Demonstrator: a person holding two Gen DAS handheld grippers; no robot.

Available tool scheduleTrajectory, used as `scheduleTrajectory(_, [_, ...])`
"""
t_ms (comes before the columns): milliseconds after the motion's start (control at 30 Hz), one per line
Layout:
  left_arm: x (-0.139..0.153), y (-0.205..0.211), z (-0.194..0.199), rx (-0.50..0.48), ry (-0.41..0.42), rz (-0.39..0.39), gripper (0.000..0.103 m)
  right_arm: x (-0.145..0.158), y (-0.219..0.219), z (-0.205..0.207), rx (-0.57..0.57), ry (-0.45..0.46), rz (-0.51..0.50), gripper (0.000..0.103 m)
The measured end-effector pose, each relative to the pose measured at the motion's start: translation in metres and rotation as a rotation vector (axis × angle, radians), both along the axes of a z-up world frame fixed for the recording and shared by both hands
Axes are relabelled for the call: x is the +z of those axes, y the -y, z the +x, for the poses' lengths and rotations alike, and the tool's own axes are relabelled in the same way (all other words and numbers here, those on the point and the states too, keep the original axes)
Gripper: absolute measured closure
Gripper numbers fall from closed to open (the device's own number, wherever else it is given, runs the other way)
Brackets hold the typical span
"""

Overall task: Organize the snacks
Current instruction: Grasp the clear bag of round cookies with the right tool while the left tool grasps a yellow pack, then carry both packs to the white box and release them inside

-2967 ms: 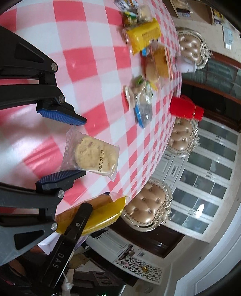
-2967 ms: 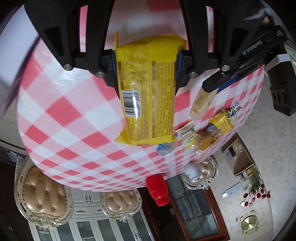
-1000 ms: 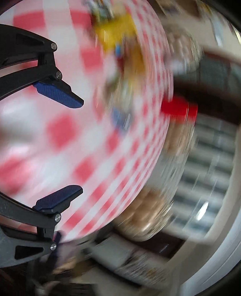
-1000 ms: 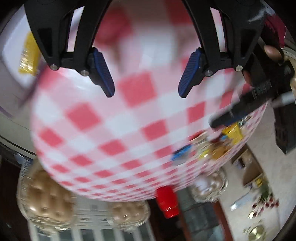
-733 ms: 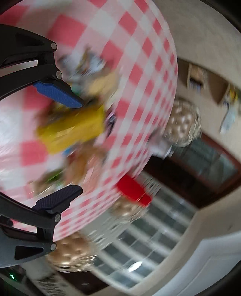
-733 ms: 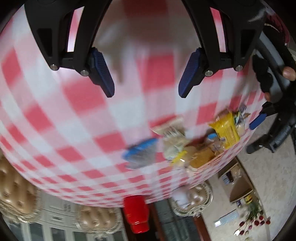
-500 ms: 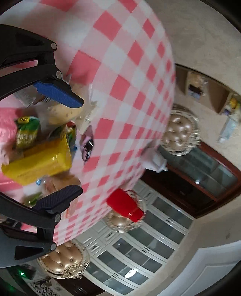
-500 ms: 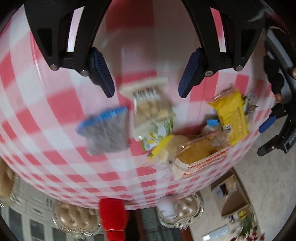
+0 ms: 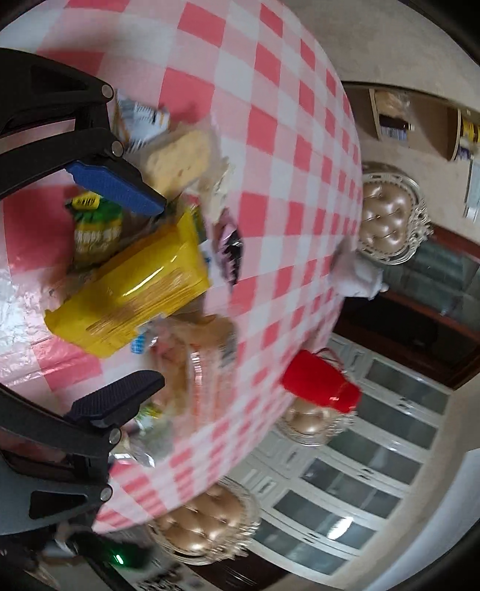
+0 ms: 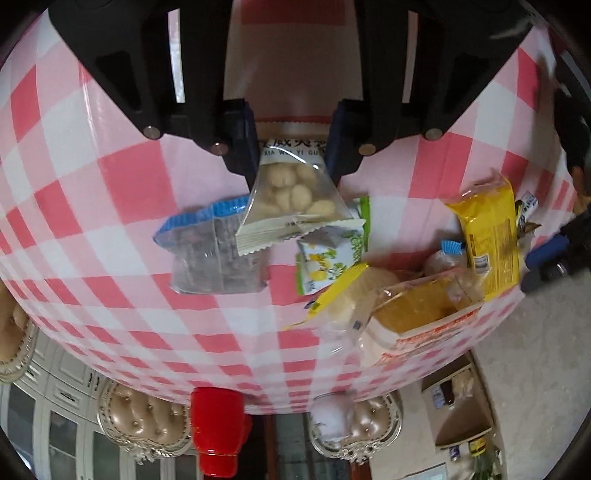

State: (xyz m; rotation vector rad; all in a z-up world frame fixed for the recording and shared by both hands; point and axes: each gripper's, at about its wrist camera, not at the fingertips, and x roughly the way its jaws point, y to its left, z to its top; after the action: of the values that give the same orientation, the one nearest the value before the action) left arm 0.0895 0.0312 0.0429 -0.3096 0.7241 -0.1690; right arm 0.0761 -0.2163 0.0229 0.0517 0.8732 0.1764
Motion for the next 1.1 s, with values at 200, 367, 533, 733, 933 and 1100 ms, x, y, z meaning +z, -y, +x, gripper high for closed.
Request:
scheduleTrajectory(200, [-0.013, 0.045, 0.012, 0.092, -0.027, 0.211, 0.015, 0.014, 0.001, -0.002, 0.018, 0.026, 0.084, 0.068])
scheduleTrajectory(367, [-0.035, 0.075, 0.025, 0.119, -0.125, 0.491, 0.015, 0.017, -0.001, -0.005, 0.029, 0.030, 0.106, 0.068])
scheduleTrajectory(533, [-0.029, 0.053, -0.005, 0.015, -0.111, 0.425, 0.040, 0.022, 0.011, -0.008, -0.003, 0.040, 0.141, 0.068])
scheduleTrajectory(733, [-0.013, 0.054, -0.035, -0.235, -0.053, 0.279, 0.048, 0.025, 0.019, -0.008, -0.016, 0.036, 0.171, 0.068])
scheduleTrajectory(933, [-0.040, 0.073, -0.035, -0.185, -0.123, 0.439, 0.030, 0.028, 0.015, -0.010, 0.008, 0.038, 0.181, 0.067])
scheduleTrajectory(1100, [-0.032, 0.075, -0.038, -0.204, -0.125, 0.426, 0.054, 0.028, 0.009, -0.013, 0.020, 0.064, 0.141, 0.067])
